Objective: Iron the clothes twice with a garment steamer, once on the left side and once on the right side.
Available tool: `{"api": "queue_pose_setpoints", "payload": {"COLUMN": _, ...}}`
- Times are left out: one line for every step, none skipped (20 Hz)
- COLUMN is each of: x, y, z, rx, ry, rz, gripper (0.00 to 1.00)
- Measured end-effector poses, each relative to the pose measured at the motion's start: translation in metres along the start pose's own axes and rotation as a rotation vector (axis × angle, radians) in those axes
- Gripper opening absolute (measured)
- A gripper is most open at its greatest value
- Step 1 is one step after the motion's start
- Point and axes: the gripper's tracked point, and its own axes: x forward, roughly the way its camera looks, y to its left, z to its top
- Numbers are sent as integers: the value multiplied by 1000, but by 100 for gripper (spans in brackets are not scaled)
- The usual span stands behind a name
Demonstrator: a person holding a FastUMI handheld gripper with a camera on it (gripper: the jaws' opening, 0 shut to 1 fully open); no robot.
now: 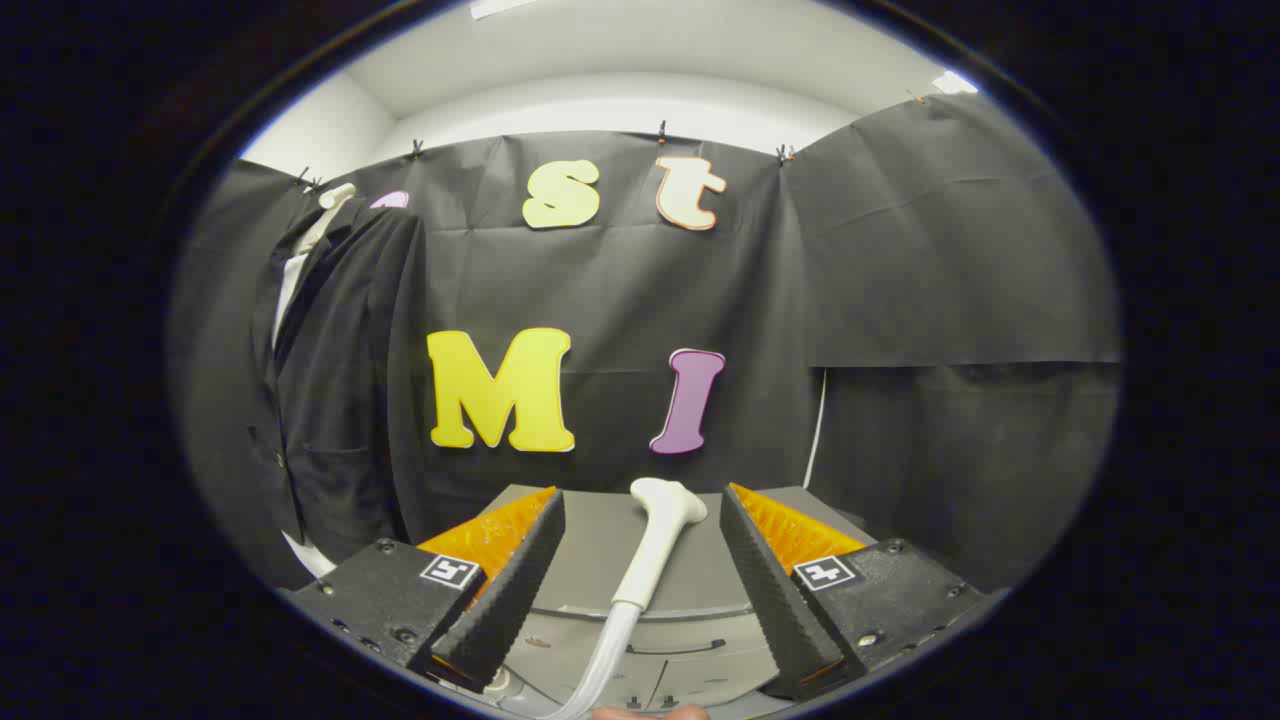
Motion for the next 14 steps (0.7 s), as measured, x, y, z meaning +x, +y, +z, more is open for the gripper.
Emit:
{"api": "queue_pose_setpoints", "payload": {"x": 0, "y": -3, "z": -1, "rx": 0, "ry": 5, "rz": -11, "gripper": 99}}
{"api": "queue_pose_setpoints", "payload": {"x": 1, "y": -5, "z": -1, "rx": 1, "ry": 9, "rz": -20, "gripper": 99}}
{"api": "queue_pose_setpoints", "payload": {"x": 1, "y": -7, "z": 1, "rx": 1, "ry": 11, "rz": -28, "gripper": 99}}
{"api": "queue_pose_setpoints", "payload": {"x": 2, "y": -9, "z": 2, "rx": 0, "ry": 7, "rz": -36, "gripper": 99}}
{"api": "queue_pose_setpoints", "payload": {"x": 2, "y": -11, "z": 4, "rx": -3, "ry": 2, "rz": -46, "gripper": 99}}
{"api": "queue_pose_setpoints", "payload": {"x": 4, "y": -12, "z": 5, "rx": -6, "ry": 0, "rz": -53, "gripper": 99}}
{"api": "queue_pose_setpoints", "payload": {"x": 5, "y": -13, "z": 5, "rx": -6, "ry": 3, "rz": -57, "gripper": 99}}
{"api": "queue_pose_setpoints", "payload": {"x": 7, "y": -12, "z": 4, "rx": -2, "ry": 7, "rz": -58, "gripper": 99}}
{"api": "queue_pose_setpoints", "payload": {"x": 10, "y": -11, "z": 3, "rx": 1, "ry": 17, "rz": -56, "gripper": 99}}
{"api": "queue_pose_setpoints", "payload": {"x": 13, "y": -12, "z": 2, "rx": 1, "ry": 22, "rz": -60, "gripper": 99}}
{"api": "queue_pose_setpoints", "payload": {"x": 17, "y": -13, "z": 3, "rx": 1, "ry": 28, "rz": -65, "gripper": 99}}
{"api": "queue_pose_setpoints", "payload": {"x": 22, "y": -11, "z": 0, "rx": 7, "ry": 36, "rz": -64, "gripper": 99}}
{"api": "queue_pose_setpoints", "payload": {"x": 26, "y": -9, "z": -2, "rx": 18, "ry": 47, "rz": -58, "gripper": 99}}
{"api": "queue_pose_setpoints", "payload": {"x": 30, "y": -8, "z": -5, "rx": 24, "ry": 60, "rz": -58, "gripper": 99}}
